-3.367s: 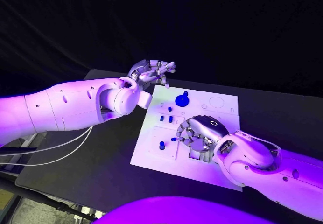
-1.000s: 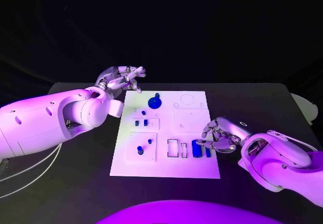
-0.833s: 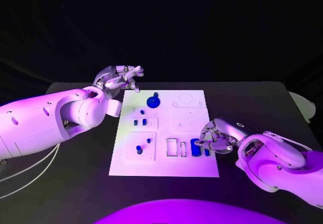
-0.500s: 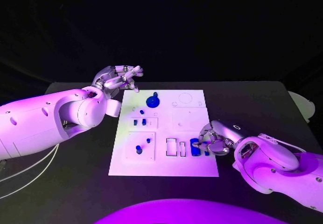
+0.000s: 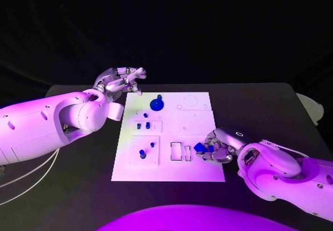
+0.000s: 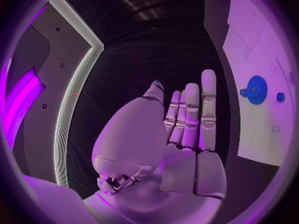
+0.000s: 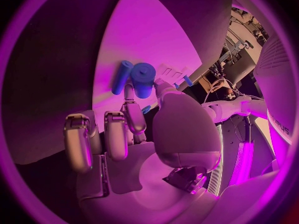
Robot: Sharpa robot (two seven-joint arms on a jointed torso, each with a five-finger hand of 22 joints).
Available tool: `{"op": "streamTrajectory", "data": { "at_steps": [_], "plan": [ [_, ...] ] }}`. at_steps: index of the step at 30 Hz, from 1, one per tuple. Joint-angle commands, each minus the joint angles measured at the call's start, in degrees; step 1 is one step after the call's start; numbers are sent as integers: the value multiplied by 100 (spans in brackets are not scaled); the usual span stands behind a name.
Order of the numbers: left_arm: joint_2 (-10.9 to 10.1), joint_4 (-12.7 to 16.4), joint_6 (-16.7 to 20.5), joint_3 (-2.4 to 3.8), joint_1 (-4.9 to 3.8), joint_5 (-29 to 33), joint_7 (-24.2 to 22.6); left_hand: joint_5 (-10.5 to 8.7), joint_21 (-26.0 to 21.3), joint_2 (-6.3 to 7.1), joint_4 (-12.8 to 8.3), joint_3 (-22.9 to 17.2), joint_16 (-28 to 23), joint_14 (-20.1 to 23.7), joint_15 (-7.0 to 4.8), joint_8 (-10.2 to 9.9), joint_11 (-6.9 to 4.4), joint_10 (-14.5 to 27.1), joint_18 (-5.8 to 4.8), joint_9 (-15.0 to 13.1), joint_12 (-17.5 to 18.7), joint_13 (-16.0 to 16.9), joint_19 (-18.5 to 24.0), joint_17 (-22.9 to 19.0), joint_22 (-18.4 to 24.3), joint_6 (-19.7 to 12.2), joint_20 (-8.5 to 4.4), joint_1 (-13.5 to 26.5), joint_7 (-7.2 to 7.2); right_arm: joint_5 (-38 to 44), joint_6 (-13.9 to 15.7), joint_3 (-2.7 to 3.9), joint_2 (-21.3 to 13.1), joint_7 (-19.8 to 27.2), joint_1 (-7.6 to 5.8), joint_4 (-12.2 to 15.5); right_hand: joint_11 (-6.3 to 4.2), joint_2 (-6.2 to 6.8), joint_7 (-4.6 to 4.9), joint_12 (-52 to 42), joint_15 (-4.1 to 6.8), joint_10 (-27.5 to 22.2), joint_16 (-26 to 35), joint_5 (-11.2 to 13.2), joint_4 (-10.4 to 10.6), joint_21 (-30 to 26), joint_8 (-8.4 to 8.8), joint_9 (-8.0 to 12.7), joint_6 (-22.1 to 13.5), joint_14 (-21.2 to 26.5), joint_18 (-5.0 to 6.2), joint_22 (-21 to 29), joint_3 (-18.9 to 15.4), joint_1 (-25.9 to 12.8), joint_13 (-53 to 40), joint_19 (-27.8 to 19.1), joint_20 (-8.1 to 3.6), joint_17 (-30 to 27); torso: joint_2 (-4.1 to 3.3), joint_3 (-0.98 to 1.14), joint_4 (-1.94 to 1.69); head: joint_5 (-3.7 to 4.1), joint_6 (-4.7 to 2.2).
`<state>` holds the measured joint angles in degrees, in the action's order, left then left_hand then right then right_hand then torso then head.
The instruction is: Assemble the parts on the task board
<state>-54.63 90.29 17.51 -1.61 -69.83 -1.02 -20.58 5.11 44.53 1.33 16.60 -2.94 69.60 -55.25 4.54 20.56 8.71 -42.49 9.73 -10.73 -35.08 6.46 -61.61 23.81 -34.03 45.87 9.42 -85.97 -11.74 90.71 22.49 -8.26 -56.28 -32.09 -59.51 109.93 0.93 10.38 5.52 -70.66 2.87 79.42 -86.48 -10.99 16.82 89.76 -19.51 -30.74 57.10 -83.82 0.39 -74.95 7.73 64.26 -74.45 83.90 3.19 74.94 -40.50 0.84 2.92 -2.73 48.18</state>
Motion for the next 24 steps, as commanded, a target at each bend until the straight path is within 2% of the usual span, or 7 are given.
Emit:
{"op": "streamTrajectory", "data": {
  "at_steps": [1,5,9,11,16,21,24],
  "plan": [
    [1,21,-111,3,-5,-4,-23,19,7,53,-5,-41,-18,42,-3,24,-6,30,80,2,-28,-3,32,-8,-7,-14,-6,4,-19,125,-247,-4,62,-156,52,-40,-27,-103,-55,8,23,-30,10,31,-5,24,-53,-8,0,-425,-39,-1505,-75,67,-5,610,-6,554,2,-1,-3,12,-15],
    [-5,24,-110,3,-5,-4,-13,19,6,53,-3,-41,-18,44,-3,25,-6,32,80,2,-29,-4,33,-8,-7,-13,-6,6,-20,128,-233,-4,105,-191,112,-74,-34,-147,-63,0,29,-22,7,8,-8,24,-75,-23,5,-428,-39,-1505,-109,147,-14,610,-11,564,1,-2,-13,16,-17],
    [-16,25,-107,2,-5,-4,-4,19,6,53,-3,-41,-18,44,-3,25,-6,32,80,2,-29,-4,33,-8,-7,-13,-6,6,-20,138,-131,-4,129,-211,151,-90,-55,-264,-85,-70,45,27,-3,-93,-13,24,-129,-54,34,-434,-39,-1505,-120,330,-73,610,-25,591,1,1,-5,-6,-13],
    [-20,26,-105,1,-5,-4,-1,19,6,53,-3,-41,-18,44,-3,25,-6,32,80,2,-29,-4,33,-8,-7,-13,-6,6,-20,148,-22,-5,135,-208,163,-86,-58,-279,-89,-97,48,44,-5,-109,-14,24,-138,-58,41,-436,-39,-1505,-120,357,-95,610,-27,598,6,-3,-2,-11,-19],
    [-24,28,-101,1,-5,-4,2,19,6,53,-3,-41,-18,44,-3,25,-6,32,80,2,-29,-4,33,-8,-7,-13,-6,6,-20,163,380,-3,120,-158,178,-26,-118,-480,-158,-290,96,175,-32,-274,-21,24,-242,-98,150,-451,-39,-1505,-7,641,-252,610,-64,664,8,-4,0,-21,-24],
    [-25,24,-95,0,-5,-4,5,19,5,49,0,-43,-18,49,-2,29,-5,39,80,1,-31,-5,38,-9,-8,-12,-4,12,-21,157,738,12,53,-98,166,125,-139,-545,-180,-379,114,233,-42,-356,-14,24,-272,-107,178,-457,-39,-1505,35,707,-324,610,-82,690,13,-2,-2,-22,-36],
    [-22,21,-94,0,-5,-5,5,19,5,49,0,-43,-18,49,-2,29,-5,39,80,1,-31,-5,38,-9,-8,-12,-4,12,-21,74,919,26,21,-50,110,245,-151,-590,-193,-437,125,270,-53,-429,-6,24,-292,-112,201,-463,-39,-1505,56,712,-373,610,-94,719,16,-7,-4,-16,-50]
  ]
}}
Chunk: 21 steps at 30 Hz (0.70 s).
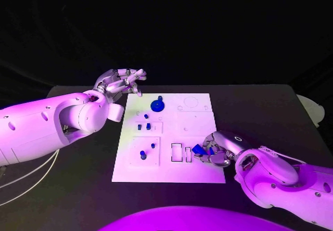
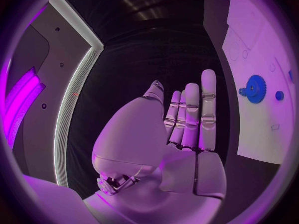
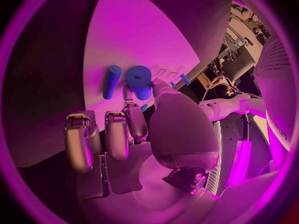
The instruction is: Assemble the parts on the task board
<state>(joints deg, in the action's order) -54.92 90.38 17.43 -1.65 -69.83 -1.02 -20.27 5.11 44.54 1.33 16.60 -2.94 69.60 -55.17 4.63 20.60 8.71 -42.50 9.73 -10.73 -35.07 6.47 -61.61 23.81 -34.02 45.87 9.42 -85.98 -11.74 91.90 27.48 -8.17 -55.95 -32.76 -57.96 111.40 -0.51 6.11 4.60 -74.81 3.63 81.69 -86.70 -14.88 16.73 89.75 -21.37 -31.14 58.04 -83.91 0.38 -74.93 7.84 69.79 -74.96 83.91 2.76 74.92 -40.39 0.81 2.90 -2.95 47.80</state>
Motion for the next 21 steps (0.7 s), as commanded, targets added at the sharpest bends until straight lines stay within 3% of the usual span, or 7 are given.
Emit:
{"op": "streamTrajectory", "data": {
  "at_steps": [1,9,14,21],
  "plan": [
    [9,11,-85,4,-5,-4,-26,19,5,49,0,-43,-18,41,-10,25,-5,39,80,1,-32,-5,38,-9,-9,-12,-4,12,-21,-69,444,18,-13,28,-62,119,-11,-182,-104,-39,53,55,-34,-70,5,25,-112,-73,115,-456,-38,-1507,51,153,-336,609,-55,728,2,-4,-2,7,-16],
    [28,11,-88,3,-5,-5,-25,19,5,49,0,-43,-18,41,-10,25,-5,39,80,1,-32,-5,38,-9,-9,-12,-4,12,-21,-438,368,27,201,198,-206,132,-36,-250,-132,-117,75,125,-73,-233,13,25,-147,-70,177,-476,-38,-1507,24,-43,-405,609,-79,822,-9,-8,0,13,-44],
    [45,13,-94,3,-5,-5,-22,19,4,46,0,-47,-17,45,-9,28,-4,46,80,1,-35,-6,43,-9,-9,-12,-3,14,-21,-703,8,23,517,259,-231,-74,-53,-323,-154,-250,90,209,-87,-292,17,25,-178,-67,235,-483,-38,-1507,5,-213,-518,609,-93,856,-10,-8,-22,18,-46],
    [36,19,-99,3,-6,-5,-12,19,4,46,0,-47,-17,45,-9,28,-4,46,80,1,-35,-6,43,-9,-9,-12,-3,14,-21,-835,-311,14,800,260,-224,-269,-64,-369,-166,-330,100,258,-95,-212,16,25,-207,-65,276,-487,-38,-1507,-29,-357,-589,609,-102,876,-12,-6,-10,-6,-31]
  ]
}}
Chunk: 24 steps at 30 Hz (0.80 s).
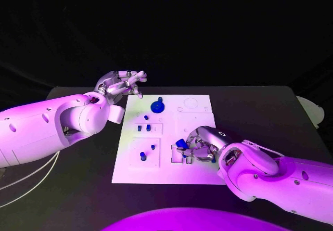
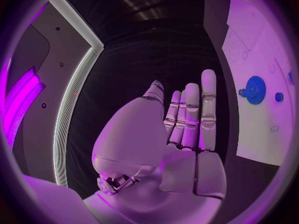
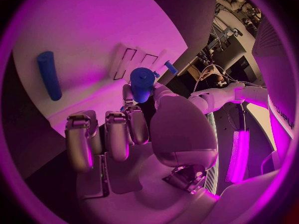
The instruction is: Assemble the parts on the task board
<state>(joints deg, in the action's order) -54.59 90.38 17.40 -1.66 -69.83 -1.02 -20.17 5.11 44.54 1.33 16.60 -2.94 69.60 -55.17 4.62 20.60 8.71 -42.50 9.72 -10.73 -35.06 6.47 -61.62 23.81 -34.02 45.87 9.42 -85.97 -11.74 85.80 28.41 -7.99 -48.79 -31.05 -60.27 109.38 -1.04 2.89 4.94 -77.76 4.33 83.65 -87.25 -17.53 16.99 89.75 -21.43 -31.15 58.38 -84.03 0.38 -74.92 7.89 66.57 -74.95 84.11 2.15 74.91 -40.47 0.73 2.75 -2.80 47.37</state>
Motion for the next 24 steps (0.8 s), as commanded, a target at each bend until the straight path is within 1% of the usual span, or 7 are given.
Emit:
{"op": "streamTrajectory", "data": {
  "at_steps": [1,5,10,12,17,20,24],
  "plan": [
    [0,21,-96,4,-6,-5,-19,19,4,46,0,-47,-17,46,-9,28,-3,46,81,1,-35,-6,43,-9,-10,-12,-3,14,-21,-226,-416,-4,106,84,7,-81,-13,-49,-202,-41,30,66,-41,60,-10,25,-203,-64,244,-475,-38,-1508,-36,-44,-596,589,-41,880,-4,1,9,-27,12],
    [-8,24,-99,3,-7,-5,-12,19,4,45,0,-48,-16,48,-9,29,-3,49,81,0,-36,-6,45,-9,-10,-12,-3,15,-22,-161,-444,-6,211,30,8,-150,-29,-58,-221,-114,43,111,-55,163,-7,25,-246,-68,285,-482,-38,-1508,-102,-193,-663,589,-52,915,-2,5,13,-40,9],
    [-9,27,-87,3,-7,-5,-7,19,3,41,0,-52,-15,51,-8,31,-2,56,81,0,-38,-7,48,-9,-11,-14,-2,17,-21,-91,-515,-7,275,-3,5,-208,-37,-76,-230,-151,49,133,-65,182,-8,25,-267,-70,302,-488,-38,-1508,-140,-282,-697,589,-58,942,-6,3,3,-65,17],
    [-10,27,-84,3,-7,-5,-6,19,3,41,0,-52,-15,51,-8,31,-2,56,81,0,-38,-7,48,-9,-11,-14,-2,17,-21,-61,-544,-7,287,-7,3,-217,-42,-89,-237,-160,54,141,-70,189,-7,25,-287,-71,313,-490,-38,-1508,-195,-398,-709,589,-62,954,-7,4,0,-64,22],
    [-11,28,-80,3,-7,-5,-5,19,3,41,0,-52,-15,51,-8,31,-2,56,81,0,-38,-7,48,-9,-11,-14,-2,17,-21,6,-605,-7,306,-42,2,-232,-49,-79,-245,-177,60,154,-78,211,-8,25,-314,-75,320,-493,-38,-1508,-278,-528,-730,589,-68,973,-2,8,10,-95,29],
    [-8,28,-81,3,-7,-5,-5,19,3,41,0,-52,-15,51,-8,31,-2,56,81,0,-38,-7,48,-9,-11,-14,-2,17,-21,74,-628,-7,308,-95,1,-250,-50,-54,-254,-182,66,164,-88,347,0,25,-368,-87,332,-498,-38,-1508,-488,-851,-749,589,-72,999,1,7,20,-100,24],
    [-9,28,-80,3,-7,-5,-5,19,3,41,0,-52,-15,51,-8,31,-2,56,81,0,-38,-7,48,-9,-11,-14,-2,17,-21,128,-661,-7,305,-125,1,-255,-55,-50,-253,-184,65,168,-89,420,-8,25,-396,-95,328,-498,-38,-1508,-601,-989,-759,589,-74,1003,4,8,21,-103,27]
  ]
}}
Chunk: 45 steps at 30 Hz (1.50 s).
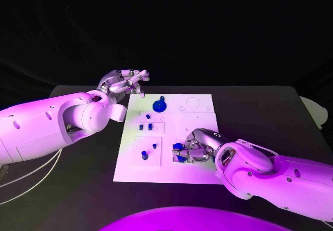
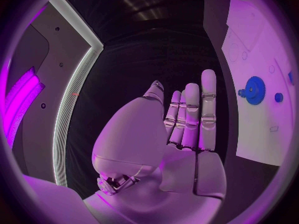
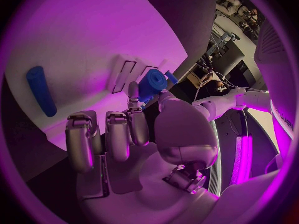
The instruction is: Assemble the parts on the task board
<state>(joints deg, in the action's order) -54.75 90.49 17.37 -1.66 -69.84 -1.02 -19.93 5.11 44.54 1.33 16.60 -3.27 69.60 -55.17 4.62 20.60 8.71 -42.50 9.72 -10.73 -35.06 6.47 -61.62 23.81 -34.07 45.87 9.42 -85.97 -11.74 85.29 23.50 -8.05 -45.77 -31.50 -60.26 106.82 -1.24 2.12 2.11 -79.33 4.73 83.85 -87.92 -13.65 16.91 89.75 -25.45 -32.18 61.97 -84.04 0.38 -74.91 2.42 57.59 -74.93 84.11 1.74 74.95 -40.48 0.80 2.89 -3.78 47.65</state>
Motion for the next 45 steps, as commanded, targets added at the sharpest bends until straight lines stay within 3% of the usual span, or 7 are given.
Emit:
{"op": "streamTrajectory", "data": {
  "at_steps": [1,10,12,21,28,34,45],
  "plan": [
    [8,16,-76,4,-6,-5,-29,19,3,42,0,-19,-15,51,-8,31,-2,56,81,0,-38,-7,48,-10,-6,-14,-2,17,-21,186,-174,-1,3,-84,0,2,-35,30,29,-27,25,148,-20,40,0,25,0,7,-32,-497,-38,-1509,-77,-111,-762,589,-34,995,1,1,3,-3,-1],
    [8,13,-77,4,-6,-5,-28,18,3,39,-1,-24,-13,56,-7,33,-1,68,81,1,-40,-9,53,-10,-7,-17,0,17,-21,307,-62,-1,13,-114,0,-9,-27,-4,39,40,19,123,-8,530,2,25,-65,-5,-82,-490,-38,-1509,-428,-360,-743,589,-31,967,0,0,2,-6,-8],
    [8,12,-78,4,-6,-5,-28,17,2,39,-1,-25,-13,57,-6,34,-1,70,81,1,-40,-9,53,-10,-7,-18,0,18,-21,368,-12,-1,10,-126,0,-16,-13,32,58,131,8,81,4,1000,8,25,-77,-4,-135,-484,-38,-1509,-739,-720,-694,589,-24,941,0,-1,9,-4,-10],
    [5,10,-79,4,-6,-5,-26,17,2,39,-1,-25,-13,57,-6,34,-1,70,81,1,-40,-9,53,-10,-7,-18,0,18,-21,588,199,0,-52,-111,0,55,0,45,70,200,-2,48,10,1049,4,25,-91,-1,-175,-481,-38,-1509,-921,-816,-658,589,-14,932,-2,6,0,14,-8],
    [-4,11,-81,3,-5,-5,-25,16,2,38,-1,-27,-11,61,-5,35,0,77,81,1,-43,-10,57,-10,-8,-22,1,20,-22,588,365,1,-251,217,0,324,-23,-149,42,78,12,119,-25,452,-153,25,-163,6,-194,-501,-38,-1509,-809,475,-762,589,-23,1022,-3,8,4,-1,-3],
    [-12,12,-79,3,-5,-5,-23,16,2,38,-1,-27,-11,61,-5,35,0,77,81,1,-43,-10,57,-10,-8,-22,1,20,-22,455,332,2,-385,351,-3,458,-7,-36,73,191,6,63,-21,429,-86,25,-108,81,-296,-498,-38,-1509,-752,1418,-712,589,-18,1017,5,3,19,-2,5],
    [1,-6,-82,1,-4,-6,-18,16,2,38,-1,-27,-11,61,-5,35,0,77,81,1,-43,-10,57,-10,-8,-22,1,20,-22,249,142,-2,-341,434,-1,412,-3,-2,67,141,-3,85,-26,416,-45,25,-120,86,-269,-501,-38,-1509,-769,1548,-748,589,-12,1029,3,-3,-10,15,-6]
  ]
}}
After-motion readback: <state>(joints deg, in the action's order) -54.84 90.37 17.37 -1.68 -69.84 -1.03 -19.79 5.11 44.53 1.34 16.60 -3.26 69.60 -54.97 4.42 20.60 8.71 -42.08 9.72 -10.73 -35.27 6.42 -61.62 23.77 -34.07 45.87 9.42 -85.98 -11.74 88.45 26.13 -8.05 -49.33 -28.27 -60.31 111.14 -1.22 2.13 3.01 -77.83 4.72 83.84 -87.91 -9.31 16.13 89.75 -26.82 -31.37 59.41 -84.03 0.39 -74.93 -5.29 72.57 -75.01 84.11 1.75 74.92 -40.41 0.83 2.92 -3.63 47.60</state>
